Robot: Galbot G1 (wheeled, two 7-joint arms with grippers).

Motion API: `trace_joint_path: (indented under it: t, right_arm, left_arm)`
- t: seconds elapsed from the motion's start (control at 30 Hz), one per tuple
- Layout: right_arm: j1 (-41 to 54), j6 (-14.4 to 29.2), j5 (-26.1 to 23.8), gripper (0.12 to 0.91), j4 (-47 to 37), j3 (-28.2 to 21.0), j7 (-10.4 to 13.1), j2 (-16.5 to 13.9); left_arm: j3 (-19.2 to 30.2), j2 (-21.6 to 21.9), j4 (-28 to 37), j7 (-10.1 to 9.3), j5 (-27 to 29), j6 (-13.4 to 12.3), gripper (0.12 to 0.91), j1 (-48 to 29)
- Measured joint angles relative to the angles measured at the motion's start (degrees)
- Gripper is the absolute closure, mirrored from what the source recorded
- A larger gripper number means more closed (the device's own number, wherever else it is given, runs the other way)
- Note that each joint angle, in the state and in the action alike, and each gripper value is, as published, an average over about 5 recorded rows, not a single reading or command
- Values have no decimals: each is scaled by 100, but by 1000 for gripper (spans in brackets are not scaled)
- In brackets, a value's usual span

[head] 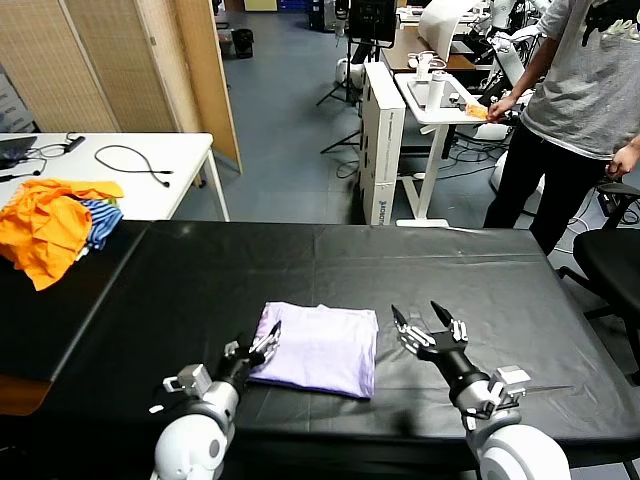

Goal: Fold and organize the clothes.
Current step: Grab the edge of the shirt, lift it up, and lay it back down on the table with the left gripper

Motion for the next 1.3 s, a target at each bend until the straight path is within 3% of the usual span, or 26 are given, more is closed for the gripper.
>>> trace_joint_path:
  t: [0.3, 0.4, 0.53, 0.77, 0.9, 1.13, 1.3]
  right_arm:
    - [3, 0, -64, 118, -32, -12, 0, 43]
    - [14, 0, -83, 118, -45, -9, 5, 50]
    - [2, 6, -97, 118, -73, 8, 27, 56]
    - [22, 13, -98, 118, -170, 45, 107, 39]
    - [81, 4, -100, 118, -259, -10, 147, 52]
    - [180, 0, -121, 118, -424, -159, 156, 114]
    - [210, 0, -128, 118, -533, -235, 157, 168]
  left_arm:
    - [-95, -29, -52, -81, -769, 188, 764, 56]
    - [-106, -37, -67, -104, -878, 217, 853, 59]
    - [-136, -11, -142, -157, -724, 199, 850, 36]
    - [-372, 419, -366, -120, 325, -22, 853, 68]
    - [-660, 1026, -586, -121, 380, -14, 853, 208]
    - [-1535, 2354, -907, -132, -106, 16, 853, 613]
    - [-2230, 3125, -1134, -258, -232, 70, 853, 901]
